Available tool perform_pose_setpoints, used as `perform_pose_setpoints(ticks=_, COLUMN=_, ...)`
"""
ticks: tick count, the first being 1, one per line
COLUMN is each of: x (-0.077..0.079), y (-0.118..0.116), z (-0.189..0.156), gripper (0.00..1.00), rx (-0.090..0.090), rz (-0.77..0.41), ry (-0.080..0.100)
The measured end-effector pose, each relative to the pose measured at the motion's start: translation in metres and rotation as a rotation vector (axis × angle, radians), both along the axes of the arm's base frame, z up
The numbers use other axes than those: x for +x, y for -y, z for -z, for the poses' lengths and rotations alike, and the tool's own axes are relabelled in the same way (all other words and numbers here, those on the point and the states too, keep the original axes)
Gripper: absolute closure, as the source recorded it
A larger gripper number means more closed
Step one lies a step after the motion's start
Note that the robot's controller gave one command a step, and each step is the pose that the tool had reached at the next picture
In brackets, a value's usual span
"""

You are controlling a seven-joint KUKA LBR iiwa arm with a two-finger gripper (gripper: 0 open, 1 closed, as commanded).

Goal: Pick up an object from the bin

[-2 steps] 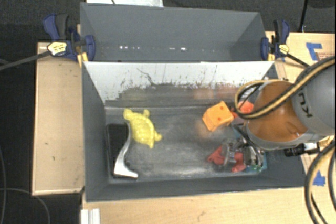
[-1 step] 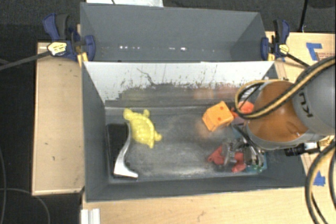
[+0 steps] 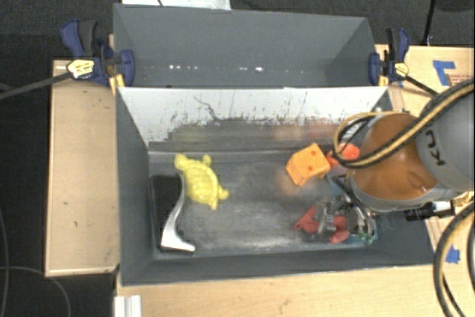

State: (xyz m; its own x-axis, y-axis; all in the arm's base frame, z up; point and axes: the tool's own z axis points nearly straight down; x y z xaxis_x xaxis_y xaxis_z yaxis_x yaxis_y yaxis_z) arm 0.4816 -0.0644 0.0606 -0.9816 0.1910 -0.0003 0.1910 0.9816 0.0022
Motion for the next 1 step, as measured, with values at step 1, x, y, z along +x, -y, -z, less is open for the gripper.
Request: perform_pose_setpoints(ticks=1, x=-0.0021, y=0.0004, z=-0.0209, gripper=1.00, rx=0.000, rz=-0.001, ry=-0.007)
